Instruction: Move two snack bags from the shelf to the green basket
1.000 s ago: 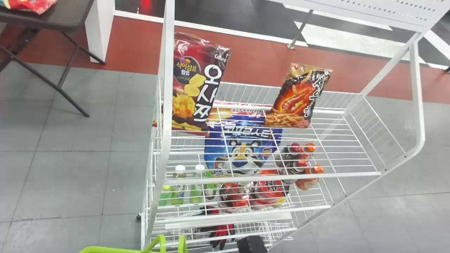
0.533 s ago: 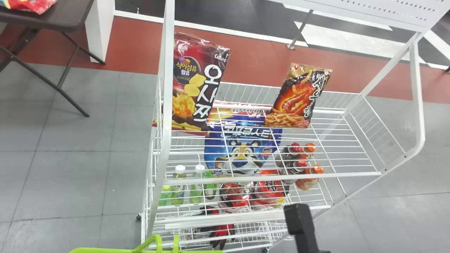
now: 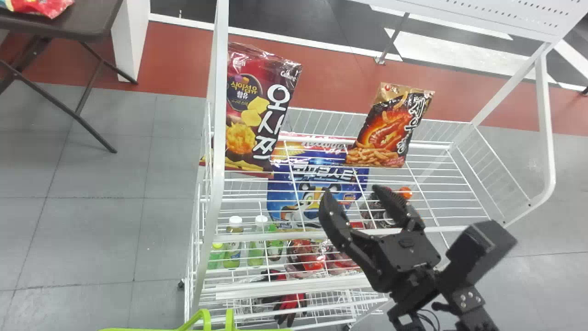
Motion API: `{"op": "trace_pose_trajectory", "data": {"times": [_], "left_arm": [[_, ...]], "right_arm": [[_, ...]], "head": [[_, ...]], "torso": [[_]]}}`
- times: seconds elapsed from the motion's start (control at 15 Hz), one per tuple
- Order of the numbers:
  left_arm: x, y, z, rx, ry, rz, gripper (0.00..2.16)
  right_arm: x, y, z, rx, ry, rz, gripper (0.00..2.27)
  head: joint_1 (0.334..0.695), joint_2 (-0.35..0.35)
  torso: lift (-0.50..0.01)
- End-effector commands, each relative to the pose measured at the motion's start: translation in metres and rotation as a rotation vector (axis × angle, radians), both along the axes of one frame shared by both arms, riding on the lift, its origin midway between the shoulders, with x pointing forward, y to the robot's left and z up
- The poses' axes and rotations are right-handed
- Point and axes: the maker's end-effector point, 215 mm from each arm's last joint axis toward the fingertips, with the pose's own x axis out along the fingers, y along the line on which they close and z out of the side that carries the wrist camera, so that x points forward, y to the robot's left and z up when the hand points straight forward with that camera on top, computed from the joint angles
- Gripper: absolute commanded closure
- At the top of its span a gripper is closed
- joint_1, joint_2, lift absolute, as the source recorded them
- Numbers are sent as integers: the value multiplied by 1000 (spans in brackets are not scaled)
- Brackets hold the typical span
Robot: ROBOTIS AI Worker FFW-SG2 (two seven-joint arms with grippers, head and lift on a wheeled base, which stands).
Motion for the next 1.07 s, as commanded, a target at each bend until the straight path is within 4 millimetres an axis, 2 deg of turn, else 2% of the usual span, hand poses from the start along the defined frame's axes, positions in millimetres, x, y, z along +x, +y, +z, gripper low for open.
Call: {"op": "trace_pose_trajectory", "data": {"times": [0.0,0.13,0.33,0.47,0.53,0.67,0.87,1.0], "left_arm": [[0,1,-3,-2,4,6,2047],[0,3,-3,-9,5,12,2047],[-8,7,-5,-7,25,20,2047],[-9,7,-4,-8,22,22,2047],[-10,7,-3,-9,22,22,2047],[-11,7,-1,-10,16,23,2047],[-13,7,3,-8,11,23,2047],[-15,8,5,-9,9,22,2047]], "right_arm": [[-14,17,14,7,-129,-3,90],[-22,26,-5,39,-106,-14,90],[-23,28,-26,53,-58,-29,90],[-24,28,-25,58,-52,-29,90],[-24,28,-35,62,-5,-29,90],[-23,28,-42,71,35,-29,90],[-24,26,-42,69,50,-30,90],[-25,27,-57,66,123,-25,90]], "head": [[695,-350],[695,-350],[695,-350],[695,-350],[695,-350],[695,-350],[695,-350],[695,-350]], "torso": [[-16],[-16],[-16],[-16],[-16],[-16],[-16],[-16]]}}
